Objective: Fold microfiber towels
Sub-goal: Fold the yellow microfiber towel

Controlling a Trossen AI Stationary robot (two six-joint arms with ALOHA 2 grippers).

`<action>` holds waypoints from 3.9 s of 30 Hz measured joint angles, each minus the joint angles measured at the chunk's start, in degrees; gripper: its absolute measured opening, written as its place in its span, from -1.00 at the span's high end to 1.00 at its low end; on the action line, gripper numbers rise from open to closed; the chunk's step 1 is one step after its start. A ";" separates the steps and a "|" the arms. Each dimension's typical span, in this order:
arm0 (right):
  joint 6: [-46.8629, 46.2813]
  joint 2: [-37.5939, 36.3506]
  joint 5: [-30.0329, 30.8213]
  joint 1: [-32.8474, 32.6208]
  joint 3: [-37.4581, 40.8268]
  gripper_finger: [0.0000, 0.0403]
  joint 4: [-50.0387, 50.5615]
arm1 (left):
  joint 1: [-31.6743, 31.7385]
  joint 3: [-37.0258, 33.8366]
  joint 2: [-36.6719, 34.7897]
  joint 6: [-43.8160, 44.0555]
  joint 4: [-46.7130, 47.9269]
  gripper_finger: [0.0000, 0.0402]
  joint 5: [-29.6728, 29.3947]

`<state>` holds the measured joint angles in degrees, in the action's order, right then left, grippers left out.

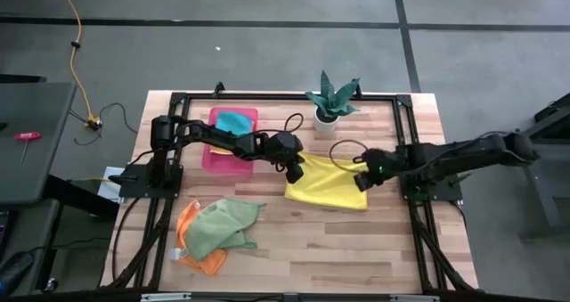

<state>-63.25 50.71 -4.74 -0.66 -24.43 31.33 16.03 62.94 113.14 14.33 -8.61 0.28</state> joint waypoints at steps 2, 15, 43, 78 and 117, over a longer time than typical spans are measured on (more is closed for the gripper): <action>-2.37 2.86 1.37 -3.17 0.00 0.90 -1.98 | 0.13 0.00 0.00 0.00 0.18 1.00 -0.10; -16.41 20.50 5.84 -14.40 -0.02 0.99 -15.49 | 0.20 0.00 0.00 -2.35 1.77 1.00 -1.19; -14.21 16.45 13.63 -18.08 -1.73 1.00 -13.50 | 1.71 -0.04 -2.01 -6.90 11.29 1.00 -2.48; -22.80 8.66 23.53 -6.82 -2.20 1.00 8.47 | -12.91 -1.82 -0.50 -1.87 9.54 1.00 3.43; -35.83 8.20 13.26 -11.61 3.63 -0.18 -0.48 | -8.01 -1.38 -41.29 -7.95 6.60 1.00 21.10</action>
<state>-99.08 58.91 8.52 -12.27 -20.80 30.84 8.02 61.56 71.85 6.37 -2.01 21.39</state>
